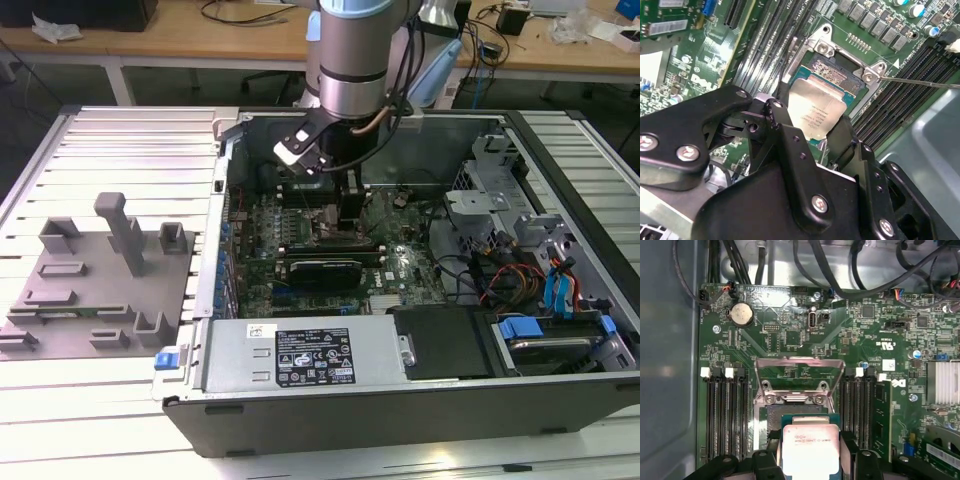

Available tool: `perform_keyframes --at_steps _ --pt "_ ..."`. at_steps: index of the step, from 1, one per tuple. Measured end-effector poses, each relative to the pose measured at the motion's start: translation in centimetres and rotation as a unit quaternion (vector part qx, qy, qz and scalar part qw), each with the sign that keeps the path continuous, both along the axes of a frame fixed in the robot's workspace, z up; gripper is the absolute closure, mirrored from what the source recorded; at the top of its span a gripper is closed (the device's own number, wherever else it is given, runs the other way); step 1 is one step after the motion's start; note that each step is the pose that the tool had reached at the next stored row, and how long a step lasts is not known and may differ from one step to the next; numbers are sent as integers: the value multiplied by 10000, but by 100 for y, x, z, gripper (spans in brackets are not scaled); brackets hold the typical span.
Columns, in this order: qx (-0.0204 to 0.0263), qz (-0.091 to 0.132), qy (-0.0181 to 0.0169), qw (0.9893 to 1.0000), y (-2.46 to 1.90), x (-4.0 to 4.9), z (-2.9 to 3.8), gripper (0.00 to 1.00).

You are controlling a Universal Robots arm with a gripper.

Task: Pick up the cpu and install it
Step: 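Place the cpu into insertion slot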

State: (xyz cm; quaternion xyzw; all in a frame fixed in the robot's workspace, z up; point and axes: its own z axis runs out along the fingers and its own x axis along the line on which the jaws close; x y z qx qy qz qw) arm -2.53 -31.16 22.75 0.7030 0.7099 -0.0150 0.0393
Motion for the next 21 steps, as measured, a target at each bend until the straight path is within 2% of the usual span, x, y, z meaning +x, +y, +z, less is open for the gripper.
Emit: perform_keyframes --at_steps 3,8,16,21 --pt "-1 0 -1 10000 25 0 -36 45" --pt "-12 0 0 10000 28 0 -113 45" --pt "-11 0 -1 10000 42 -6 -125 45" --pt "-15 1 -1 10000 51 -17 -158 45"
